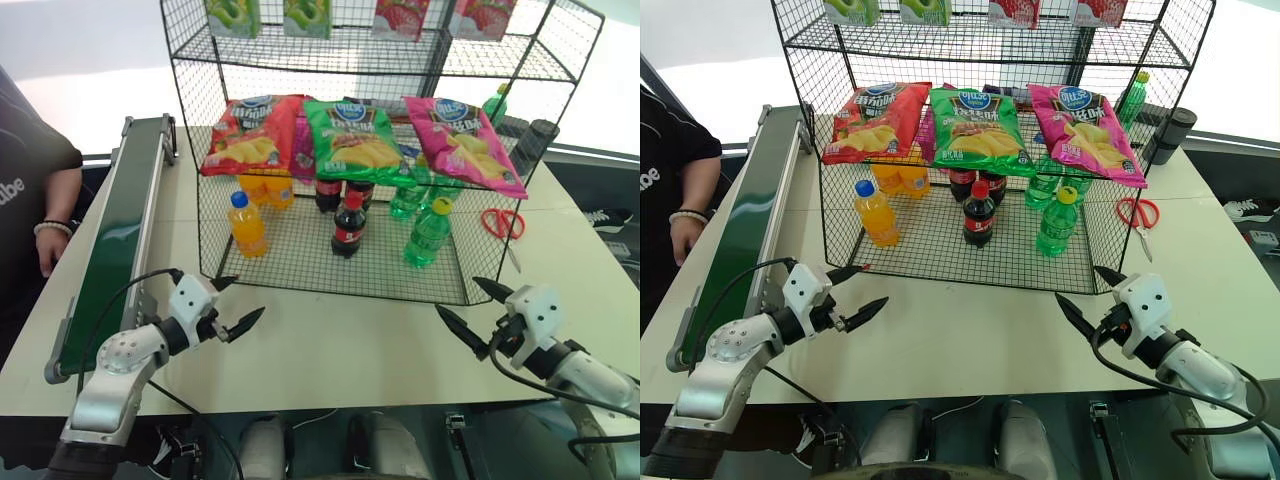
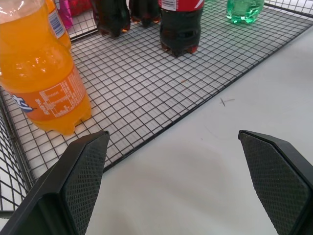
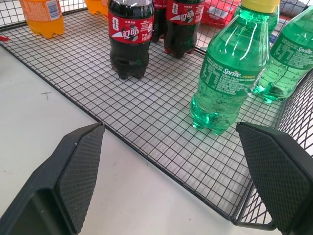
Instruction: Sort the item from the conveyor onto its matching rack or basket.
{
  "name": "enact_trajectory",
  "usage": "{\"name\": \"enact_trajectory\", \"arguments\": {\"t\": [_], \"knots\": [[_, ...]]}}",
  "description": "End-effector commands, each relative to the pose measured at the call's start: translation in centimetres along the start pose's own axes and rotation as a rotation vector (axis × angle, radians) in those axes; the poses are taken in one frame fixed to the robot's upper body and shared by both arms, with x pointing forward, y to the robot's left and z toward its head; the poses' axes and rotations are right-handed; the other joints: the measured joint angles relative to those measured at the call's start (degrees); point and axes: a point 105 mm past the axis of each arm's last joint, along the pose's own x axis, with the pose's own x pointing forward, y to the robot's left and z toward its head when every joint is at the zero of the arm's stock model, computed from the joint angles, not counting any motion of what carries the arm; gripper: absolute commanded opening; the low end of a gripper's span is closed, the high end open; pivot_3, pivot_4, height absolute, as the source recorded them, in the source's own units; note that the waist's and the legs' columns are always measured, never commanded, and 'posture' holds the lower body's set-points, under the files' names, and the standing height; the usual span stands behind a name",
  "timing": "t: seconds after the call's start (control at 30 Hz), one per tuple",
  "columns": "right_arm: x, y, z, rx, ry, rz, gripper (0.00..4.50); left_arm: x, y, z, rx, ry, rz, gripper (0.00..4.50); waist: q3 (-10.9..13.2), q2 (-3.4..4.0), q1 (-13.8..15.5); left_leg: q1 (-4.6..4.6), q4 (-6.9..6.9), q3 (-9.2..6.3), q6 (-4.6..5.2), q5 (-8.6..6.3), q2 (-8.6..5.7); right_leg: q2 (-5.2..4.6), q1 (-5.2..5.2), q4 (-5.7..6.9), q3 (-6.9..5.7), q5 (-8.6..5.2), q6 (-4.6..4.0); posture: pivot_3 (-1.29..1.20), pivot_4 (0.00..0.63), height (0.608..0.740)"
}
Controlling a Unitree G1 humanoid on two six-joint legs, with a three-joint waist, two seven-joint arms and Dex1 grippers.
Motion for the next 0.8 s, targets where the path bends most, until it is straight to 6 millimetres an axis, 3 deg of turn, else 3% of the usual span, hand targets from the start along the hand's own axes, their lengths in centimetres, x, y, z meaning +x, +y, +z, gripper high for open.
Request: {"name": "enact_trajectory", "arguments": {"t": [0.03,0.8], "knots": [[0.1,0.1,0.9,-0.021,-0.035,-0.006,4.48,-0.3,0.5,1.0,0.035,-0.024,0.021,4.5,0.0,0.0,0.0,0.0,0.0,0.0,0.0,0.0,0.0,0.0,0.0,0.0,0.0,0.0,0.0,0.0,0.15,0.735],[1.3,0.1,0.8,-0.027,-0.052,0.0,4.48,0.4,0.7,1.2,0.04,-0.034,0.047,4.5,0.0,0.0,-0.01,0.0,0.0,0.0,0.0,0.0,0.0,0.0,0.0,0.0,0.0,0.0,0.0,0.0,0.15,0.735]]}}
